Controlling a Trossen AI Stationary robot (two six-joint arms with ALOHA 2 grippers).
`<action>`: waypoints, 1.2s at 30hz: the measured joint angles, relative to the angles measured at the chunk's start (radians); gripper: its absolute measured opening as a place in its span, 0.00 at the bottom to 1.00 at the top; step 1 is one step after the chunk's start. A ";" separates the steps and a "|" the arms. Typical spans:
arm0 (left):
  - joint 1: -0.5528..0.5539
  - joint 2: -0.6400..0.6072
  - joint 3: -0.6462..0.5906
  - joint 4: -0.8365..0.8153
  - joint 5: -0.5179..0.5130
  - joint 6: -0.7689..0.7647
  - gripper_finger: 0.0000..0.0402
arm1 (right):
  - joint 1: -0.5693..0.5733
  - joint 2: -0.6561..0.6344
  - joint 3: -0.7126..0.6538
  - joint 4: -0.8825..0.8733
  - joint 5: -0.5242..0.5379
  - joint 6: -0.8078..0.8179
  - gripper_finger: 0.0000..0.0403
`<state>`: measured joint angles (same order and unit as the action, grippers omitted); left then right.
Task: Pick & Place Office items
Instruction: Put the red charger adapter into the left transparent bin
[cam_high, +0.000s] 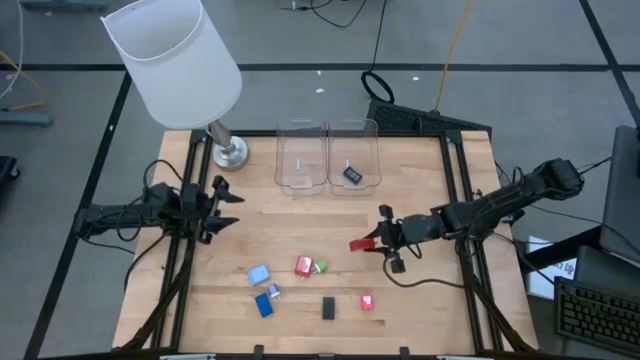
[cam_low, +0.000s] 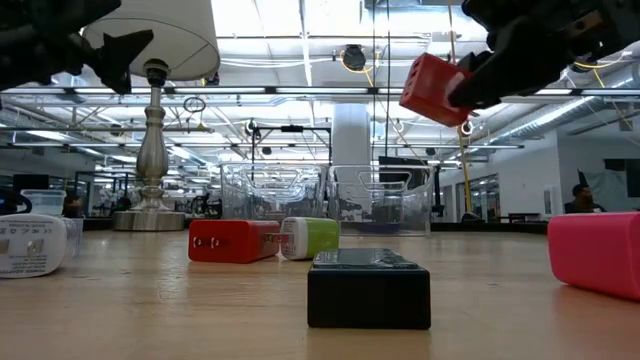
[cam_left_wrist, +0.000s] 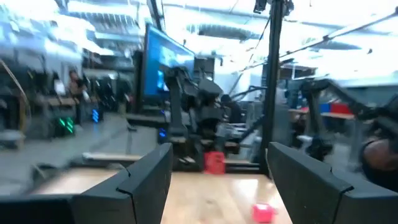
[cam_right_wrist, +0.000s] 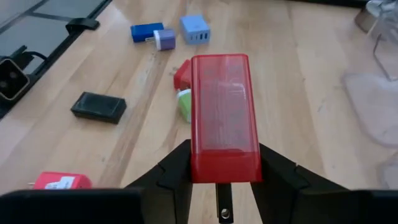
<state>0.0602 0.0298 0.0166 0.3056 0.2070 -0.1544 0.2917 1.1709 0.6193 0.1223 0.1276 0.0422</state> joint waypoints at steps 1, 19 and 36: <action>-0.008 0.013 0.000 -0.009 0.001 -0.019 0.66 | -0.003 0.000 0.000 0.006 0.000 -0.002 0.30; -0.243 0.798 0.051 0.498 -0.401 0.040 0.66 | -0.049 0.137 0.000 0.279 -0.026 -0.036 0.30; -0.292 1.546 0.770 0.269 -0.392 0.258 0.66 | -0.063 0.138 0.004 0.278 -0.020 -0.036 0.30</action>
<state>-0.2314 1.5759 0.7861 0.5747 -0.1850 0.1033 0.2283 1.3087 0.6235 0.4000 0.1078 0.0065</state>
